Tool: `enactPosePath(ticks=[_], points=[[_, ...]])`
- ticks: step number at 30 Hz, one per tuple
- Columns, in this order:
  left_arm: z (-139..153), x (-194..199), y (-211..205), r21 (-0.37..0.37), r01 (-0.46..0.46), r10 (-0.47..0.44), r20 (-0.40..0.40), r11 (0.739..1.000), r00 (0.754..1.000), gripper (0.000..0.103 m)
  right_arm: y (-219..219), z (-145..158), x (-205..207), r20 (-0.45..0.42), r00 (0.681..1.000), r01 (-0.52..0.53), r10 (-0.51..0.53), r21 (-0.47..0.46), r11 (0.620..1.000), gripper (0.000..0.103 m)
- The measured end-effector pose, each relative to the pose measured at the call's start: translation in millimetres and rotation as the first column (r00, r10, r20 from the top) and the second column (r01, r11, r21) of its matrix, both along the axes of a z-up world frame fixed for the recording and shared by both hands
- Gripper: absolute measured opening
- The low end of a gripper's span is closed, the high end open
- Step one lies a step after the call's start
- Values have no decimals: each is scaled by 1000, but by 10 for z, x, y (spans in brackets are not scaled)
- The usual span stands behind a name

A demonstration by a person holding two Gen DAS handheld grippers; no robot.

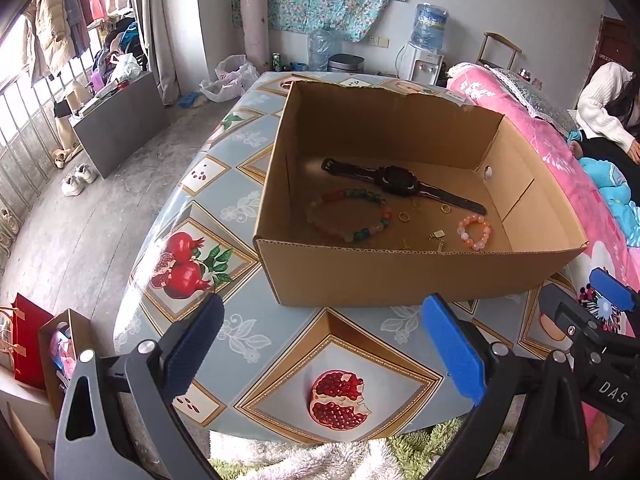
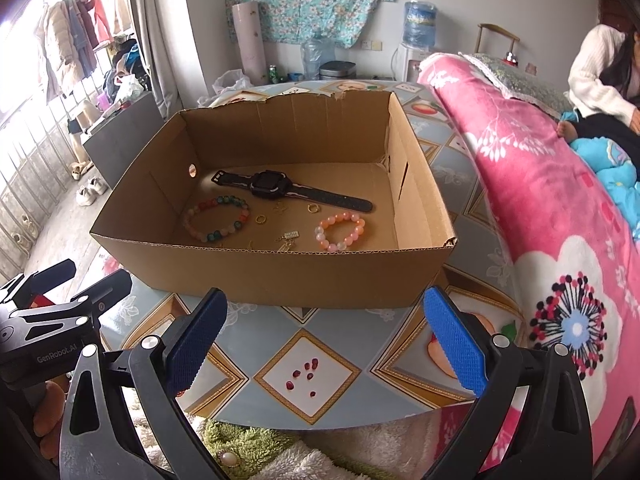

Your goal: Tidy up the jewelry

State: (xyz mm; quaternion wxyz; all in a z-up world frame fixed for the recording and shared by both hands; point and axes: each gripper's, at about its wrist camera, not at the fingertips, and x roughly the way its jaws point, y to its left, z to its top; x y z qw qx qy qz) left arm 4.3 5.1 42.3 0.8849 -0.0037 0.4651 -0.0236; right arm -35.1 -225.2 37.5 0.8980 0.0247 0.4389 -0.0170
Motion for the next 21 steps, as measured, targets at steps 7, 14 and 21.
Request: enactPosePath(ticks=[7,14,21], points=[[-7,-3,-7,-1,-1,1,-3,1000,1000,97,5,-2,0,-2,1000,-1,1,1,1000,95],[-10,-13,-1,-3,0,0,-4,1000,1000,98,20,-5,15,-5,1000,-4,4,-1,1000,95],[-27,-13,-5,-7,2,-2,-9,1000,1000,97,18,-6,14,-6,1000,-4,4,0,1000,95]])
